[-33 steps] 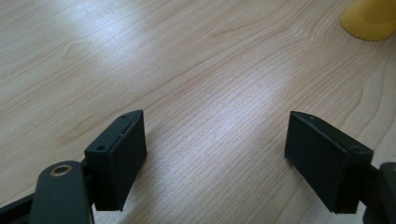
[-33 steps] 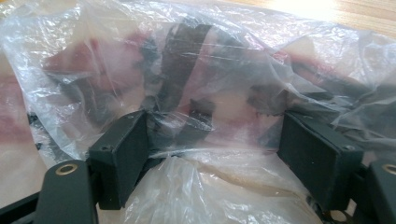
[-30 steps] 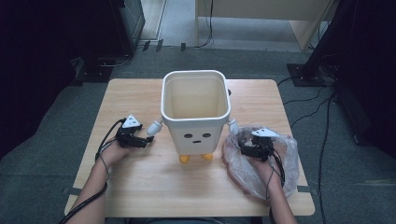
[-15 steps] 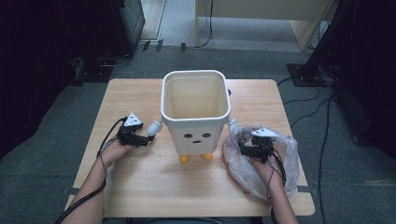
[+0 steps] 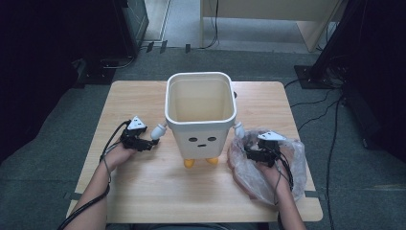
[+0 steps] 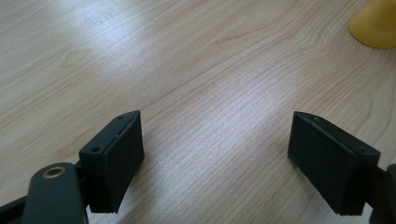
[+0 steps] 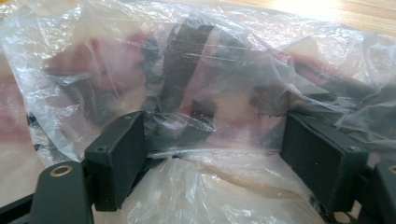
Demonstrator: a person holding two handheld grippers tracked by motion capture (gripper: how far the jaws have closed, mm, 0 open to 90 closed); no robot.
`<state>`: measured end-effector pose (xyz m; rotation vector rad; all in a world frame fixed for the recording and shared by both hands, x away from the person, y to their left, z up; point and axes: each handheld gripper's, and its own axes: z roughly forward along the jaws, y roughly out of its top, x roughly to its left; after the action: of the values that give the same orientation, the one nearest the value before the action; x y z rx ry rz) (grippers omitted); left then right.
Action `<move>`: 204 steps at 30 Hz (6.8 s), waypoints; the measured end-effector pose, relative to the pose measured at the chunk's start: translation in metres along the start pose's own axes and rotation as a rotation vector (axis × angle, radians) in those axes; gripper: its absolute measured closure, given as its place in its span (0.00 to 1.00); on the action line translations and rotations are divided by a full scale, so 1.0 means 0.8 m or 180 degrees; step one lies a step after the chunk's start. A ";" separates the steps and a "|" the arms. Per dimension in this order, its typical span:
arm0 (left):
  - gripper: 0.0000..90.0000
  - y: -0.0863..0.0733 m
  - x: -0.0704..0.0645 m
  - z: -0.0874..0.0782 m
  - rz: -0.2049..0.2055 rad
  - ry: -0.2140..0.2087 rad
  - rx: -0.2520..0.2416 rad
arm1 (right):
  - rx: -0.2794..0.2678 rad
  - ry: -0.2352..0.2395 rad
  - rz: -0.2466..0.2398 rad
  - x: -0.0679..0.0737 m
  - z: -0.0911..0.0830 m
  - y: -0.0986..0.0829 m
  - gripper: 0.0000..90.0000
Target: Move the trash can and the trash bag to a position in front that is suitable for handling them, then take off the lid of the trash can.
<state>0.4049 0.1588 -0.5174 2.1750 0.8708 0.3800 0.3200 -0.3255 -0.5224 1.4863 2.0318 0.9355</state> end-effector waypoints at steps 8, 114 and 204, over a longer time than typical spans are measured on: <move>0.21 0.001 0.000 0.001 -0.0032 0.0012 -0.0018 | 0.0000 -0.0011 -0.0012 0.001 0.000 0.000 0.24; 0.27 0.123 -0.006 -0.074 -0.0443 -0.0299 0.0070 | -0.0002 -0.0010 -0.0015 0.001 0.000 0.000 0.24; 0.28 0.291 -0.004 -0.176 -0.0256 -0.0508 -0.0421 | -0.0004 -0.0006 -0.0017 0.001 0.000 0.000 0.23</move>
<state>0.4396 0.1186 -0.2508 2.0119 0.8179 0.2147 0.3201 -0.3247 -0.5226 1.4796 2.0325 0.9327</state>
